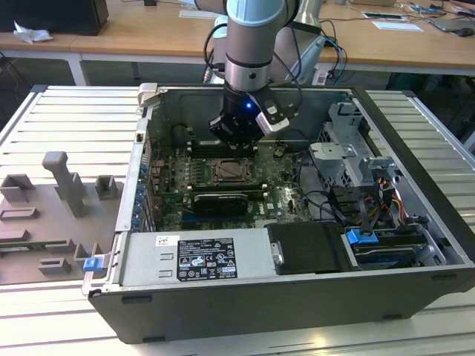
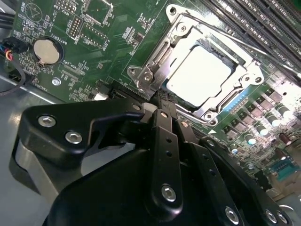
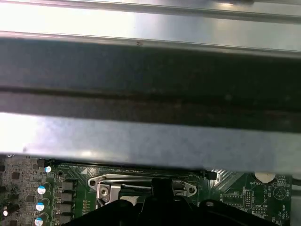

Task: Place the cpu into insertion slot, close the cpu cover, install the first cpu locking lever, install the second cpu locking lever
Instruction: 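Install the second cpu locking lever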

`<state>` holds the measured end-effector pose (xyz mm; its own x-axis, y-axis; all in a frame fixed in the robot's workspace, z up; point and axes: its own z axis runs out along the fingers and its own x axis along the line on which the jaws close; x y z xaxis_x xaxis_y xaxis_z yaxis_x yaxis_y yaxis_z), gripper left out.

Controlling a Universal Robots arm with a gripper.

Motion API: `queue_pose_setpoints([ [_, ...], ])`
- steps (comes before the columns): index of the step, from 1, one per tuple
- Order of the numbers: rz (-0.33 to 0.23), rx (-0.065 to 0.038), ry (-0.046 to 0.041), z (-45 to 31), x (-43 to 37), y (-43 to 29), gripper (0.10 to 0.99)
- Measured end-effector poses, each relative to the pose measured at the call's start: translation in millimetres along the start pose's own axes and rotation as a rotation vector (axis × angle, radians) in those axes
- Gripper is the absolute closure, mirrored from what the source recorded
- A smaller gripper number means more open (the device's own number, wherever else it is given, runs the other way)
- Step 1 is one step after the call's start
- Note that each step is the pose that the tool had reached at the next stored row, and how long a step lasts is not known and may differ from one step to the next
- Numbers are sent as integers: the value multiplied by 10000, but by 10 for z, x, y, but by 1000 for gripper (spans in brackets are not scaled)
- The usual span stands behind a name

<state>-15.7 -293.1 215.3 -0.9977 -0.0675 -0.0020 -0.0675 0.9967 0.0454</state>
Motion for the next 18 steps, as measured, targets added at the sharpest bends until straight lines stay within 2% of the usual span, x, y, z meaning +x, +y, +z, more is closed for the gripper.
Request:
queue_pose_setpoints([
  [2,1,-2,-2,-39,0,1,980],
  [6,0,-3,-2,-207,-1,7,980],
  [9,-2,-4,-2,-221,0,-6,980],
  [10,0,-2,-2,-223,4,-62,980],
  [15,-1,-3,-2,-227,12,-188,980],
  [18,-1,-3,-2,-233,23,-347,980],
])
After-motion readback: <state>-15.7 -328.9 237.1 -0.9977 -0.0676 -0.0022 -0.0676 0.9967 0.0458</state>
